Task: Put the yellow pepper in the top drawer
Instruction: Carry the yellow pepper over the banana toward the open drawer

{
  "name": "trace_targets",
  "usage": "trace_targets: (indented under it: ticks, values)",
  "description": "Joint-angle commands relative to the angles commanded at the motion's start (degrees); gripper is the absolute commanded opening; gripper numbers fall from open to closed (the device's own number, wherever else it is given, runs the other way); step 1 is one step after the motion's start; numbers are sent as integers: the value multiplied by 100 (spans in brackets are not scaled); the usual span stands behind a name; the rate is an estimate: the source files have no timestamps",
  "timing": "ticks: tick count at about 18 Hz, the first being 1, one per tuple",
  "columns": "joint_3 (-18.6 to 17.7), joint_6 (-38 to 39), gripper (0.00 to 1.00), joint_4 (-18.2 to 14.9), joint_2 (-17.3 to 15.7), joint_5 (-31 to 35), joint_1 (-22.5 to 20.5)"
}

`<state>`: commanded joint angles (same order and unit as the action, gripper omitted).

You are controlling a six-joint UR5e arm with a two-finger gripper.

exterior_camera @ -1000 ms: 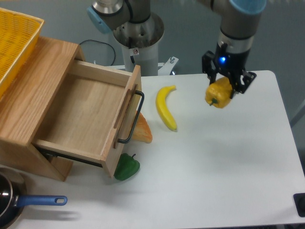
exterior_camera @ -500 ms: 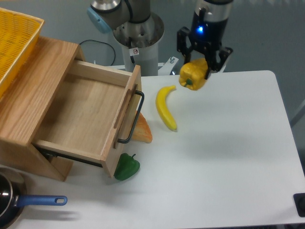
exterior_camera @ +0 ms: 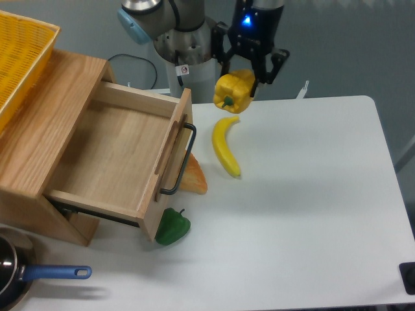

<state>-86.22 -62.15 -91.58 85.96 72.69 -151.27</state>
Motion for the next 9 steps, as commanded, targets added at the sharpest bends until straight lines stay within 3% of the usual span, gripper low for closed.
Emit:
trace_targets:
  ticks: [7,9]
  values:
    - [-61,1124,26,17,-44,-62,729]
    - [-149,1494,26,166,-35,-53,1010]
